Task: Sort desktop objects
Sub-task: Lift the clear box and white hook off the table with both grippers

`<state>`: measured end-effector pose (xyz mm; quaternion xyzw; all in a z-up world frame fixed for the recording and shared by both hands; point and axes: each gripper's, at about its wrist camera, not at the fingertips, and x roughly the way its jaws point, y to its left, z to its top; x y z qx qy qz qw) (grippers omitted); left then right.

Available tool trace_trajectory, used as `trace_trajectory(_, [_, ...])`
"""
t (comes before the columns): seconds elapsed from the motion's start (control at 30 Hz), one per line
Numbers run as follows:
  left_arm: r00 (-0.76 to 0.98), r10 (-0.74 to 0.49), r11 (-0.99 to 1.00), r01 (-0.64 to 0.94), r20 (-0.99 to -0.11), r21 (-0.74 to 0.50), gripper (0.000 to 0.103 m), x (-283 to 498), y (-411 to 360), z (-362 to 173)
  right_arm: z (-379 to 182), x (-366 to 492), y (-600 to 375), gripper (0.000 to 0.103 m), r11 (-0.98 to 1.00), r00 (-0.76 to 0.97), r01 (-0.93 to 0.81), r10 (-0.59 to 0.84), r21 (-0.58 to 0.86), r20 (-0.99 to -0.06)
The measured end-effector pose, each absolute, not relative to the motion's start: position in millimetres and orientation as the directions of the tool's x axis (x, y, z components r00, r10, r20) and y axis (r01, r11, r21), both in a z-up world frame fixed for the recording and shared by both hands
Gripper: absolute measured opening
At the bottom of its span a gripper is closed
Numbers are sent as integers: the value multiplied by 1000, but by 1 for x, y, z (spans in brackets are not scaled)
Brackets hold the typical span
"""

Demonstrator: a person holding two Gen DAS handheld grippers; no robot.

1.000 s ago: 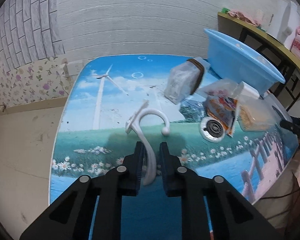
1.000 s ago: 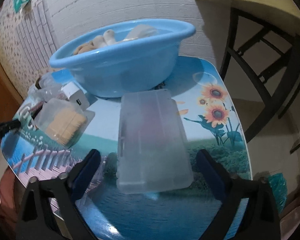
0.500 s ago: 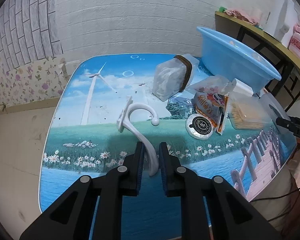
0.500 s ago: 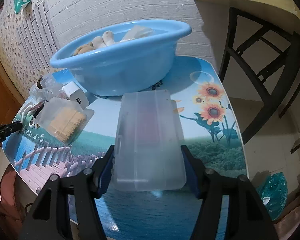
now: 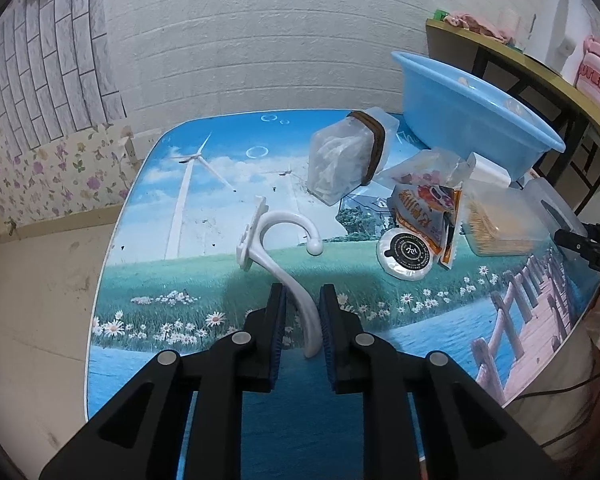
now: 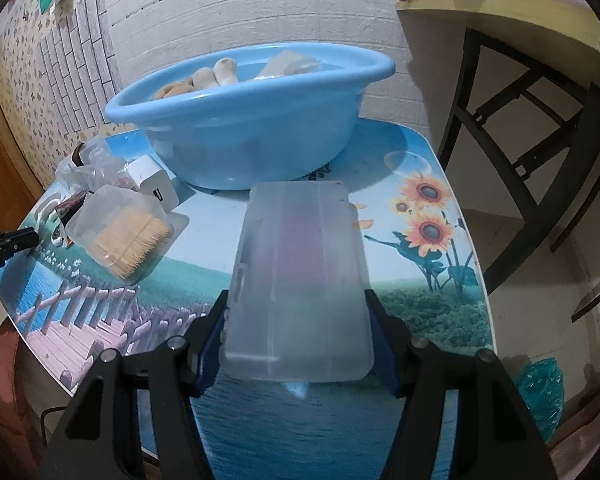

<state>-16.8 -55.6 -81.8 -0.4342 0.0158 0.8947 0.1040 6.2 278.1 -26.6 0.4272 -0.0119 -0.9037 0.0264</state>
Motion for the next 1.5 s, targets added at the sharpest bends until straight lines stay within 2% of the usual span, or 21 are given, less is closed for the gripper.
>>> trace_trajectory(0.27, [-608,155,-982,-184,-779,-51,21,-22,-60,-82,-28,7,275,64,-999,-643,37,-45,29,-765])
trace_trajectory(0.4, [-610,158,-980,-191,-776,-49,36,-22,-61,-82,-29,8,272,73,-998,-647,52,-57,31,-760])
trace_trajectory(0.5, [-611,156,-980,-196,-776,-43,40,-22,-62,-83,-30,8,268,78,-998,-651,63,-54,17,-757])
trace_trajectory(0.63, [-618,148,-982,-186,-772,-39,50,-24,-65,-83,-30,8,267,79,-998,-651,66,-58,20,-757])
trace_trajectory(0.83, [-638,138,-981,-192,-758,-17,56,-38,-65,-79,-29,7,267,79,-998,-649,68,-58,18,-758])
trace_trajectory(1.1, [-631,124,-981,-196,-766,3,56,-60,-57,-87,-29,2,267,79,-997,-642,70,-59,18,-764])
trace_trajectory(1.17, [-628,131,-980,-201,-767,-3,48,-62,-56,-86,-29,2,267,79,-997,-643,72,-61,19,-763])
trace_trajectory(1.33, [-626,138,-979,-204,-767,-9,48,-63,-57,-87,-29,1,269,78,-997,-642,74,-61,17,-764])
trace_trajectory(1.37, [-628,137,-980,-200,-766,-12,48,-61,-57,-87,-29,2,269,76,-997,-641,80,-64,17,-765])
trace_trajectory(1.43, [-628,137,-980,-196,-766,-15,48,-59,-58,-87,-27,2,270,63,-996,-641,83,-67,17,-765])
trace_trajectory(1.5, [-625,140,-981,-193,-768,-22,48,-57,-58,-86,-26,2,273,61,-997,-638,76,-66,23,-767])
